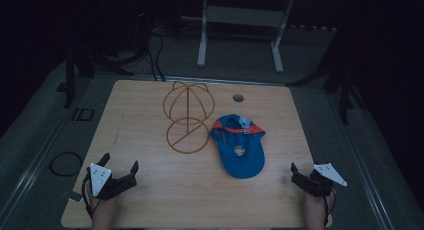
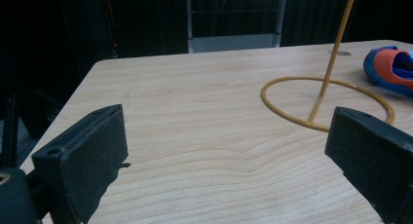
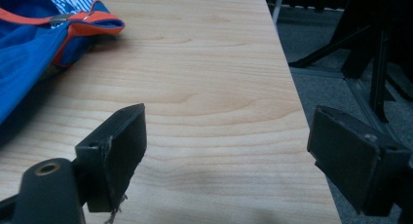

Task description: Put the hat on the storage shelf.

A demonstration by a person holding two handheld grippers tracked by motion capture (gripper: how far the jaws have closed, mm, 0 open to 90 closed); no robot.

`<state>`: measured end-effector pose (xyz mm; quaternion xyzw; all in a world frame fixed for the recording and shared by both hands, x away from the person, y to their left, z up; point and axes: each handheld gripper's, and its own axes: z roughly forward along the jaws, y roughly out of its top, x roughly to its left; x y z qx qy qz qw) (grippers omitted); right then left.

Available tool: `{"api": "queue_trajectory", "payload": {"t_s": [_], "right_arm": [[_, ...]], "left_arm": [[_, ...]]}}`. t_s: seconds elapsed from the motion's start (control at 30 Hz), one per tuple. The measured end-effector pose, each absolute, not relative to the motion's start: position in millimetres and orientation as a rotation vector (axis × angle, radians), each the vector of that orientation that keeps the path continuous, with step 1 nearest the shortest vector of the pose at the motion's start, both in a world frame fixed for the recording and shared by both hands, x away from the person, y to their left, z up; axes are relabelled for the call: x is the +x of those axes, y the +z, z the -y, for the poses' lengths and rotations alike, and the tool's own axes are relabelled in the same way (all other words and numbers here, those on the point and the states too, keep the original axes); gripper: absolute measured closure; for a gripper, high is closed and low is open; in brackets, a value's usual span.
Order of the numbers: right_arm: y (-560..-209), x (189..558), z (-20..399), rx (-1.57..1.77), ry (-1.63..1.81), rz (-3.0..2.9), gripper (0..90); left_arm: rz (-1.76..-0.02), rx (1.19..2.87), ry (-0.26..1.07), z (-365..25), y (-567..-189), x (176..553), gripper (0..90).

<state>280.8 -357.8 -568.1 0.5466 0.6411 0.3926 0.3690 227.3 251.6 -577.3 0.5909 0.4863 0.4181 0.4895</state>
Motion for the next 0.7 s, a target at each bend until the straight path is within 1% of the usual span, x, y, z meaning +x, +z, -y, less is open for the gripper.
{"api": "queue_trajectory", "payload": {"t_s": [0.4,0.57,0.7], "right_arm": [[-567.2,283.1,355.9,1.364,1.048,-1.760,14.3],[-555.4,283.9,347.6,1.324,1.079,-1.802,14.3],[-544.9,293.1,339.0,1.318,1.119,-1.900,13.7]], "left_arm": [[-1.145,1.460,0.999,-245.8,-576.3,227.2,2.2],[-1.136,1.445,0.985,-244.0,-574.8,226.8,2.2],[-1.127,1.466,0.972,-244.3,-573.5,226.4,2.2]]}}
